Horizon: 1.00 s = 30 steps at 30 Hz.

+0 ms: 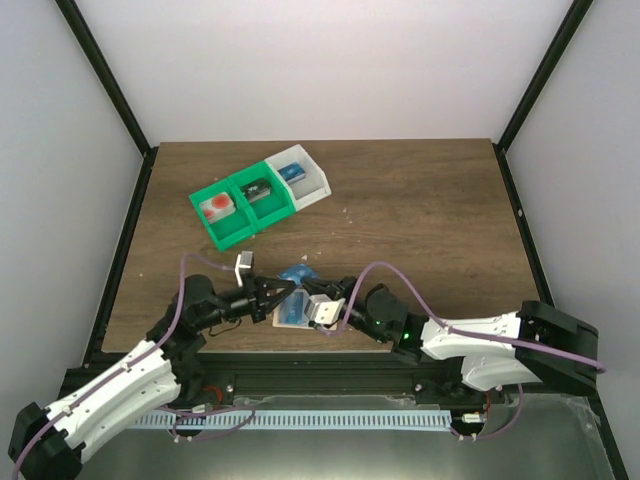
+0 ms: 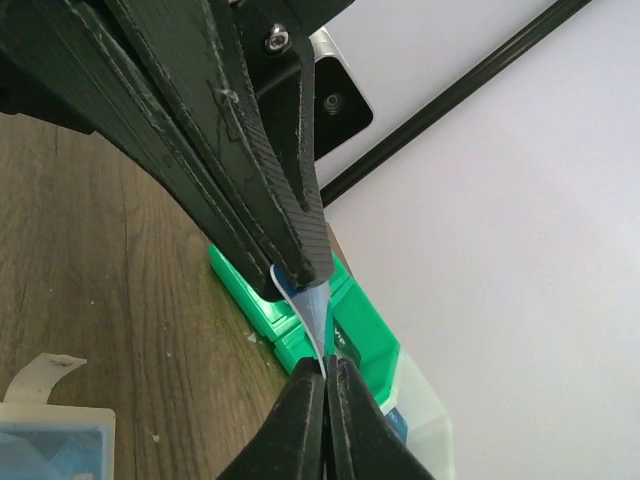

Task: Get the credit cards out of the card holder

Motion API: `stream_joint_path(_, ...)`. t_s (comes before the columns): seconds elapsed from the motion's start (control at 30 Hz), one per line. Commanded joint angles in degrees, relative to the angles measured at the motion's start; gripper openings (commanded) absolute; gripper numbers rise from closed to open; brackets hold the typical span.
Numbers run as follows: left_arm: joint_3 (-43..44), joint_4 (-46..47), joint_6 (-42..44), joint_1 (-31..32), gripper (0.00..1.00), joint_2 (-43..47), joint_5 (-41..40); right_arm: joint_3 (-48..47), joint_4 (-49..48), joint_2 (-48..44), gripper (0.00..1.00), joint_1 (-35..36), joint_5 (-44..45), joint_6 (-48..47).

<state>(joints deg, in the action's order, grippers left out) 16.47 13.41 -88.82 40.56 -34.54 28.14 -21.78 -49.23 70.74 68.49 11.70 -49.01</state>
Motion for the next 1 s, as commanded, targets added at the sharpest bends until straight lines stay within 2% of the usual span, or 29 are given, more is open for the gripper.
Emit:
stream_joint_path(0.0,-0.9,-0.7,0.8,-0.1,0.00,1.7,-2.3,-0.4,-3.0,0.3,0.01,1.4,0.1,1.2)
stream_joint_path(0.1,-1.7,-0.8,2.0,-0.1,0.00,2.5,-2.5,0.9,-3.4,-0.6,0.10,1.4,0.3,2.9)
stream_joint_path(0.27,-2.2,-1.9,6.8,-0.2,0.00,2.8,-2.8,3.7,-3.2,-5.4,0.37,1.4,-1.1,9.0)
stream_joint_path(0.43,1.1,-8.1,18.7,-1.6,0.00,1.6,-3.0,4.9,5.4,-14.3,0.60,1.4,-1.6,23.6)
stream_joint_path(0.5,3.7,-12.1,23.1,-2.9,0.00,0.5,-3.4,3.7,12.0,-18.0,0.77,1.4,-1.2,32.1)
stream_joint_path(0.53,4.9,-13.4,25.2,-3.9,0.00,-0.2,-3.3,2.9,15.7,-19.8,0.96,1.4,-1.5,35.9)
stream_joint_path(0.57,6.9,-14.6,26.9,-5.1,0.00,-1.0,-3.1,2.3,19.2,-21.2,0.99,1.4,-1.7,39.6)
stream_joint_path(0.73,14.3,-19.0,36.0,-11.2,0.00,-7.4,-1.4,1.3,32.6,-27.1,1.00,1.4,-0.1,56.7)
stream_joint_path(0.8,17.8,-20.7,39.3,-14.0,0.00,-12.5,-0.8,0.7,37.7,-28.9,1.00,1.4,1.8,63.8)
stream_joint_path(0.97,27.2,-22.8,45.8,-20.6,0.00,-26.2,4.7,-1.0,46.3,-33.0,1.00,1.4,1.4,71.7)
